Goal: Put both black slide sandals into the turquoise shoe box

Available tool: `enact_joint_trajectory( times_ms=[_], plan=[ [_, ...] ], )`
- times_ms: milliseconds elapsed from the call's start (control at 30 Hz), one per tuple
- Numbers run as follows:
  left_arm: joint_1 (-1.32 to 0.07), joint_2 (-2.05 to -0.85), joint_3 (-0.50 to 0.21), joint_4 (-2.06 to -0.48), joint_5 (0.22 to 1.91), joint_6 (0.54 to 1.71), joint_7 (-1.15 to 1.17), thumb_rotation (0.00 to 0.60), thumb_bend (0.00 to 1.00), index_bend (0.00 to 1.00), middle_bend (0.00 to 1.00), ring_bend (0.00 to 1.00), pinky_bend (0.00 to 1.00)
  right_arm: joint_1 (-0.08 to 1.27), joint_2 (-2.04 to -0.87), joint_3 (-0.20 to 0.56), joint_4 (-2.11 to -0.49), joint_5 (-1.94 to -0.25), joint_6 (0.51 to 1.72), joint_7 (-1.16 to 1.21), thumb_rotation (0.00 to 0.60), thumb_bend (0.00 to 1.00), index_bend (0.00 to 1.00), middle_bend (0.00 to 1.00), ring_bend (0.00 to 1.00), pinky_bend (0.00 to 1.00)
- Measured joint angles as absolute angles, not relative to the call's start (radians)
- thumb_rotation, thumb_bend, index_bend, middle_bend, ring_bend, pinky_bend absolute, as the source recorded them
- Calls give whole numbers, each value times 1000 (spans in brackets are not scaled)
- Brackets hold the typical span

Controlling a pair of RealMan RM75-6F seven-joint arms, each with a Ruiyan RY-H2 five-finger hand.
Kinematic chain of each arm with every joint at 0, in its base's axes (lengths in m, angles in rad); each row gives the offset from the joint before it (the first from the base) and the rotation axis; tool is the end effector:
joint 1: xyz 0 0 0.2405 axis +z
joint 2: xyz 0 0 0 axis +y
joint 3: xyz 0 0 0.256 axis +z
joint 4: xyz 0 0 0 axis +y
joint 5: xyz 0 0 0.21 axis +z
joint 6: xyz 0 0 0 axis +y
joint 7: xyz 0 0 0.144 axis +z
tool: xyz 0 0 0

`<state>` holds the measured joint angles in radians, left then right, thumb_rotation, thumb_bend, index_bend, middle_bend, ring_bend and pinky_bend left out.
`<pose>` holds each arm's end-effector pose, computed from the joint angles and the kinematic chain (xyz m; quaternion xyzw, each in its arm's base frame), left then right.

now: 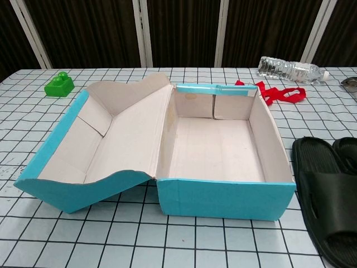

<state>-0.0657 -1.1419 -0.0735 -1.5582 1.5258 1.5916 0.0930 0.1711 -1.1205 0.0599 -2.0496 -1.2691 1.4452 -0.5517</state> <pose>-0.3114 0.1795 0.1727 -0.5914 -0.3129 -0.3891 0.6332 -0.2334 -0.1920 0.1305 0.6151 -0.4035 0.3136 0.6005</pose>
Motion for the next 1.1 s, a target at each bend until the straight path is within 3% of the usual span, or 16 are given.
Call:
enact_joint_trajectory(
  times_ms=[200, 667, 1100],
  plan=[
    [-64, -1137, -75, -1553, 1526, 1594, 80, 600, 265, 48, 0, 0, 10, 161, -1140, 55, -2040, -1297, 1475, -564, 600, 118, 44, 41, 112, 52],
    [-46, -1129, -104, -1520, 1518, 1659, 16, 600, 265, 48, 0, 0, 10, 60, -1173, -55, -2059, -1439, 1566, -623, 600, 104, 44, 41, 112, 52],
    [-28, -1128, -106, -1510, 1554, 1714, -19, 600, 265, 48, 0, 0, 10, 32, -1282, -96, -2021, -1412, 1493, -616, 600, 103, 44, 33, 112, 52]
  ],
)
